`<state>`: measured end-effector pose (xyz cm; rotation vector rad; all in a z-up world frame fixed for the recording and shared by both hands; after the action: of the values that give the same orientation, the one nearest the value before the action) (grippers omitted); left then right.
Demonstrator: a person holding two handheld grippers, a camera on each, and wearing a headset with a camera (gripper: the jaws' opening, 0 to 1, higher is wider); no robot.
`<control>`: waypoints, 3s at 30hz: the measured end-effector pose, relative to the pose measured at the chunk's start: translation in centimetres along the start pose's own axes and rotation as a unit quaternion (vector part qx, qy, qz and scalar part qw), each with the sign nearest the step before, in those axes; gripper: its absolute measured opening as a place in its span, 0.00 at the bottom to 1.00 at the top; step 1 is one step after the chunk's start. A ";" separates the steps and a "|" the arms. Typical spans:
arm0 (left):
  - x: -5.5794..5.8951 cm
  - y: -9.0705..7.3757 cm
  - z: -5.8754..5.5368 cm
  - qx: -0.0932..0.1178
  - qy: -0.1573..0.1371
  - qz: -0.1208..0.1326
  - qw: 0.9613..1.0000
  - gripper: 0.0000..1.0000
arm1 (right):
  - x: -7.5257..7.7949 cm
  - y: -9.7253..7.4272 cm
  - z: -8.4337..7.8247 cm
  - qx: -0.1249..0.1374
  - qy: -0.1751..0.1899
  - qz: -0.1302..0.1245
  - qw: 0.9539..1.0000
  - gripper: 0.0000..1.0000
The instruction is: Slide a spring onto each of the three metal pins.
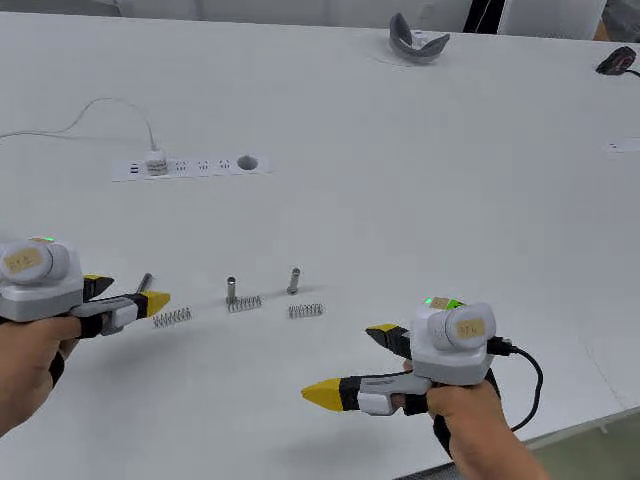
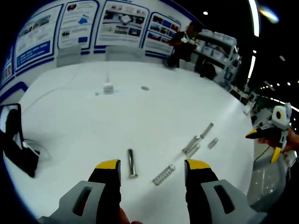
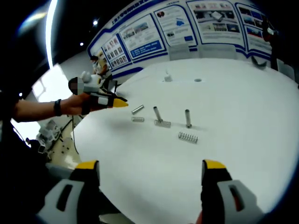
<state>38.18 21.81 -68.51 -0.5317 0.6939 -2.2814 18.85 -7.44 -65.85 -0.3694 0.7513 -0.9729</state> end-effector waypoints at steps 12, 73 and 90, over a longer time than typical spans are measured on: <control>-1.7 2.6 -0.3 -0.016 0.004 0.020 1.000 0.39 | -0.2 0.2 -0.4 -0.001 0.007 0.003 1.000 0.91; -1.4 5.7 -2.0 -0.102 0.168 0.030 0.980 0.08 | -0.1 -0.8 -1.4 0.000 0.021 -0.013 1.000 0.93; -1.6 3.2 -1.0 -0.080 0.114 0.032 0.990 0.07 | 0.0 -0.6 -1.4 -0.002 0.019 -0.010 1.000 0.93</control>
<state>40.31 21.31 -71.48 -0.3197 0.9977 -2.2598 17.50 -7.67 -66.49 -0.3629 0.7848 -1.0008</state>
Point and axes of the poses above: the centre of the closed fingertips' face, and the gripper's own axes: y roughly forward along the fingers, x roughly to its right, z roughly out of its top, the point moved 8 cm from there along -y, roughly backward along the fingers, and after that the axes turned 6 degrees about y, right-handed, at the moved point
